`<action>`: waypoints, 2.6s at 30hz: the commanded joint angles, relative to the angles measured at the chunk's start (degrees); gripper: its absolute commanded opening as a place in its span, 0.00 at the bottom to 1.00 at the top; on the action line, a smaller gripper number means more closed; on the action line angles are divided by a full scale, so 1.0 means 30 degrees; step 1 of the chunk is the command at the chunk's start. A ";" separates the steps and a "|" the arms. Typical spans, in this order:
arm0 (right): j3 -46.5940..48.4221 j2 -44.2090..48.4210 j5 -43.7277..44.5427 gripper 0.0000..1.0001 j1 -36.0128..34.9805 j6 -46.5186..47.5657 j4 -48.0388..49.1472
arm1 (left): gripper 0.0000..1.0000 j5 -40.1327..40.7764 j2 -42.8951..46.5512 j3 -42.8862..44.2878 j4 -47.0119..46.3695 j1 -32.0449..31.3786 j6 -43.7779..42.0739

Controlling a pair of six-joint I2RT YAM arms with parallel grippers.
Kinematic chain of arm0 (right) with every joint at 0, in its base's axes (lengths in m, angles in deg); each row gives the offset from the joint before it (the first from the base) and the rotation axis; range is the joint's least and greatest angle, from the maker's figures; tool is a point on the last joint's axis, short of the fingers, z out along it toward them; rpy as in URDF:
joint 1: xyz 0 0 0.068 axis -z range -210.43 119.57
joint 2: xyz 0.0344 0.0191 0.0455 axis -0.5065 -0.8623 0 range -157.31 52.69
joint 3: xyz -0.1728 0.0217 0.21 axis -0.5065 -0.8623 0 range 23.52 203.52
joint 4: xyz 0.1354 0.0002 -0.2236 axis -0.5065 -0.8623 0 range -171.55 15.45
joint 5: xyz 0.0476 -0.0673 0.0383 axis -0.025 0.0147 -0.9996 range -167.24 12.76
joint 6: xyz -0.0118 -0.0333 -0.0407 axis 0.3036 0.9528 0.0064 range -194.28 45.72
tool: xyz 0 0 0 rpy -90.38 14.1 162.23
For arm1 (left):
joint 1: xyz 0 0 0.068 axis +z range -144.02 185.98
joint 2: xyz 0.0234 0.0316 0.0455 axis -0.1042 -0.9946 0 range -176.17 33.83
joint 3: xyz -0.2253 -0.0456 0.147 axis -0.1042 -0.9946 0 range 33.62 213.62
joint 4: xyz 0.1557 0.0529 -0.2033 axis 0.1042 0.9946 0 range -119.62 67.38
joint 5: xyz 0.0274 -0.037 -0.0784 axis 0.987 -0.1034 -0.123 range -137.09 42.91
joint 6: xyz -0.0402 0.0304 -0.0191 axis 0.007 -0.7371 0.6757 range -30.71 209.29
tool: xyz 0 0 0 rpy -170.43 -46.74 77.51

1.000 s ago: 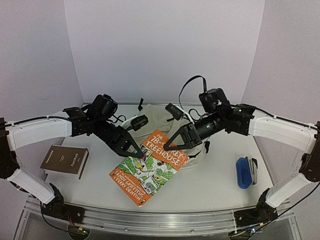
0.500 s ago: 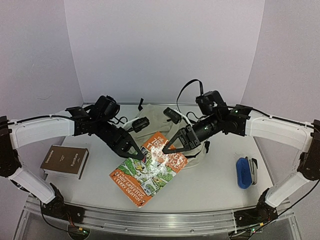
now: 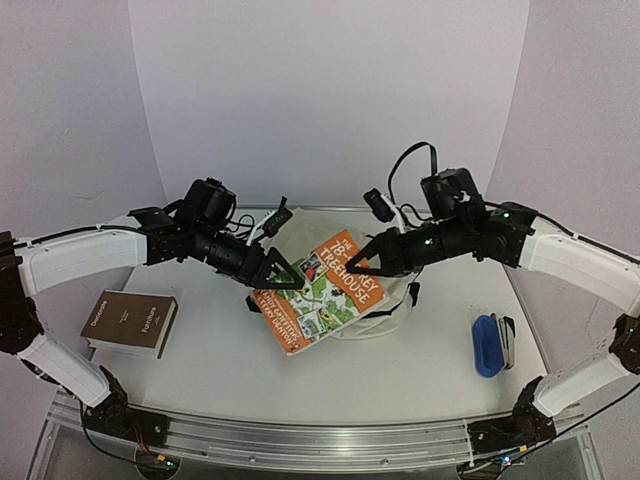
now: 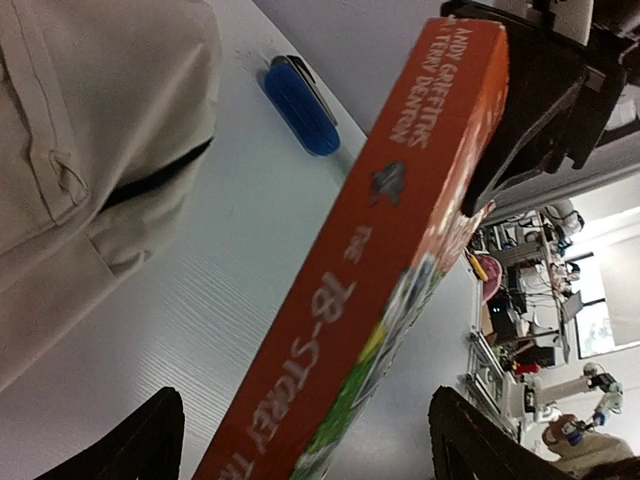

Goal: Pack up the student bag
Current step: Pick up the book from the center of the board, then place the book in the student bag.

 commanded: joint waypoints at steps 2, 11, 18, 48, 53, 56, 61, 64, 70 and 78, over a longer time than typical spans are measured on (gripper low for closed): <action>0.1100 0.2906 1.0219 0.00 0.1763 -0.1080 0.0950 | 0.85 0.3958 -0.0933 0.0896 0.0109 -0.0289 0.0668; 0.4046 0.3495 2.1415 0.00 0.1821 -0.0107 -0.2683 | 0.85 0.8933 -0.3996 0.3222 -0.2164 -0.1843 0.0784; 0.4412 0.3190 2.5116 0.00 0.1820 -0.0376 -0.4270 | 0.85 1.1396 -0.8368 0.7316 -0.2539 -0.3438 0.0336; 0.1705 0.4460 2.3961 0.00 0.1841 -0.2348 -0.4263 | 0.72 2.0849 -1.9100 1.9290 -0.0049 -0.6634 -0.4094; 0.1381 0.4597 2.3943 0.00 0.1841 -0.2405 -0.4263 | 0.40 2.0621 -1.7636 1.8004 -0.1104 -0.6757 -0.3755; 0.1142 0.4556 2.3801 0.00 0.1823 -0.2553 -0.4263 | 0.26 1.9871 -1.6466 1.6861 -0.1896 -0.6809 -0.3543; 0.0849 0.4764 2.3606 0.00 0.1828 -0.2987 -0.4263 | 0.09 1.9772 -1.4822 1.5512 -0.2225 -0.6821 -0.3198; 0.0897 0.5063 2.3049 0.00 0.1830 -0.3264 -0.4233 | 0.07 1.9975 -1.3673 1.4552 -0.2367 -0.6808 -0.2885; 0.0914 0.5837 2.0421 0.00 0.1837 -0.4039 -0.4162 | 0.00 2.0106 -1.1090 1.2334 -0.2754 -0.6799 -0.2031; -0.1190 0.8619 1.6298 0.00 0.1829 -0.6240 -0.4604 | 0.00 2.1678 -0.8168 0.9878 -0.2795 -0.6462 -0.0903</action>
